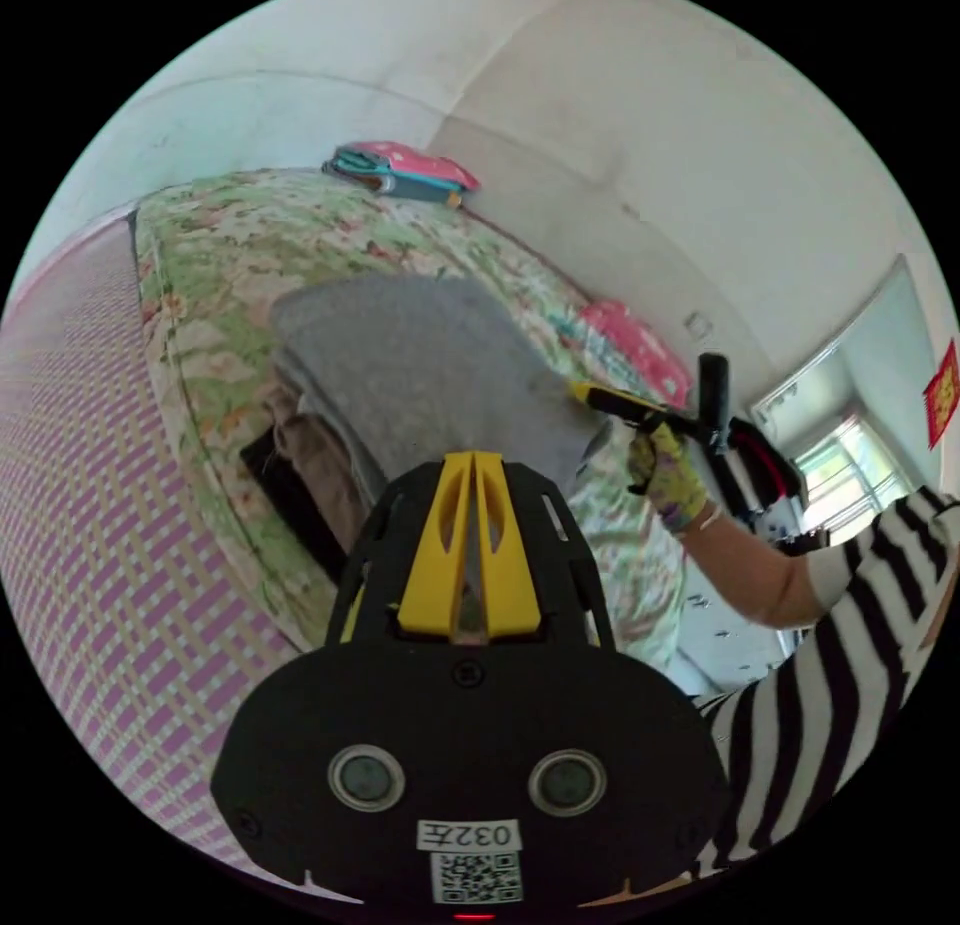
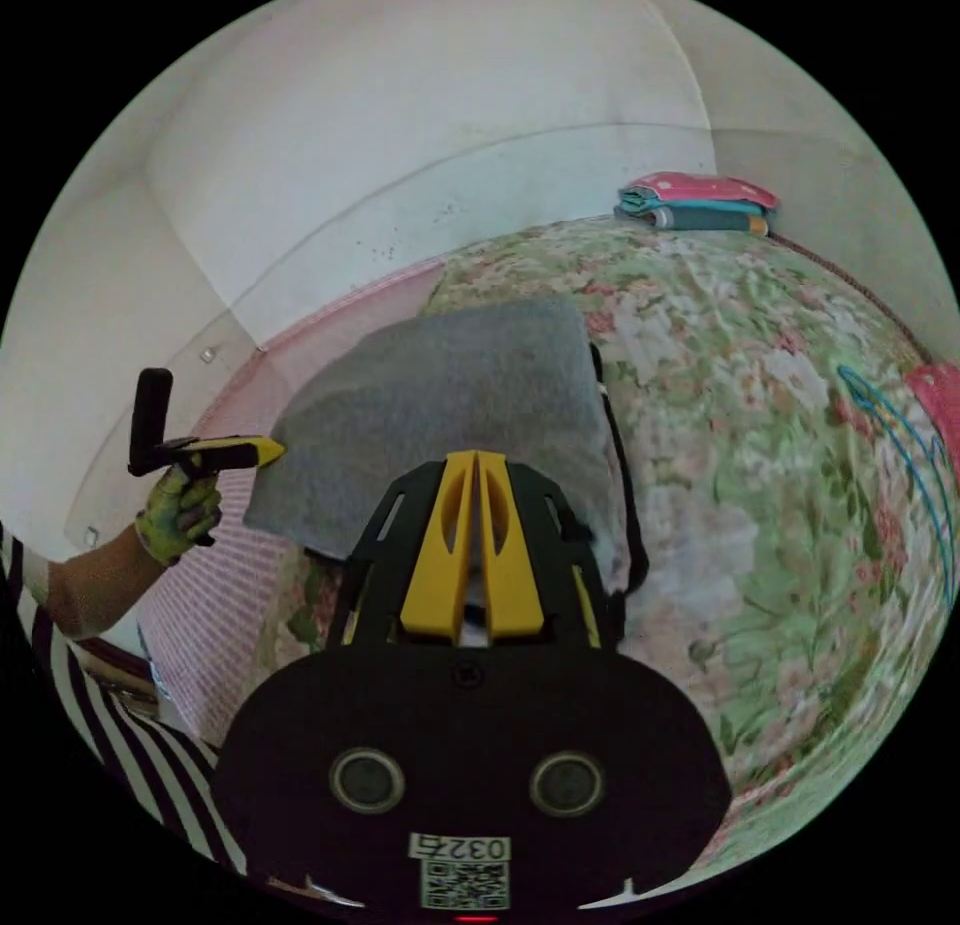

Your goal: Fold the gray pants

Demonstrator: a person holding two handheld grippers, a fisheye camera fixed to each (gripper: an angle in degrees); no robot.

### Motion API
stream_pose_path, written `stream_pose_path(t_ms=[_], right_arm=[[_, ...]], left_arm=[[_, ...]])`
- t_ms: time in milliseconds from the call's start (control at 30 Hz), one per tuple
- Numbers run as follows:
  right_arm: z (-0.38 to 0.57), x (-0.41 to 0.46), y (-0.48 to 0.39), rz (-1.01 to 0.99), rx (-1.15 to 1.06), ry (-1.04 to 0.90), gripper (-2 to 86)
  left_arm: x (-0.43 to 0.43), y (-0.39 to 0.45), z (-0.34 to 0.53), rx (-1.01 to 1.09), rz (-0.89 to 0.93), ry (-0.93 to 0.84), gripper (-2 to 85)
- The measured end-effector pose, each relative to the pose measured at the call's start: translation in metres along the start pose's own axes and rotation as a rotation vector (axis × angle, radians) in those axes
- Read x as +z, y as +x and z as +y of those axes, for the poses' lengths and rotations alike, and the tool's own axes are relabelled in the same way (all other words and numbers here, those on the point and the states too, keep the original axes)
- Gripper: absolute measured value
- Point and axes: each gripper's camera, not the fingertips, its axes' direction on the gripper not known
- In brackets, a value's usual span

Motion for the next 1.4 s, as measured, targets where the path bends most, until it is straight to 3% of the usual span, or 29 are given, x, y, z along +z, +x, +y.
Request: stream_pose_path(t_ms=[133,300,433,633,800,900,1067,1400], right_arm=[[0.057,0.047,0.043,-0.062,0.048,-0.069,-1.0],[0.064,0.068,0.067,-0.138,0.164,-0.006,-1.0],[0.078,0.072,0.041,-0.177,0.029,0.012,-1.0],[0.151,0.137,-0.017,-0.330,-0.173,-0.235,-1.0],[0.215,0.211,-0.078,-0.443,-0.330,-0.454,-1.0],[0.244,0.263,-0.116,-0.630,-0.391,-0.600,-1.0],[0.286,0.352,-0.195,-0.802,-0.489,-0.828,-1.0],[0.389,0.469,-0.332,-1.004,-0.556,-1.059,-1.0]], left_arm=[[-0.002,0.015,0.015,0.101,-0.027,-0.005,-1.0],[-0.031,0.041,-0.012,-0.030,0.060,-0.025,-1.0],[-0.090,0.113,0.004,0.036,0.097,0.032,-0.9],[-0.163,0.209,0.119,0.014,0.134,-0.008,-0.9],[-0.234,0.259,0.235,-0.227,0.123,-0.006,-0.9],[-0.285,0.285,0.302,-0.412,0.100,0.024,-0.9],[-0.392,0.340,0.404,-0.717,0.115,0.203,-0.9],[-0.529,0.480,0.549,-1.095,0.005,0.427,-0.9]])
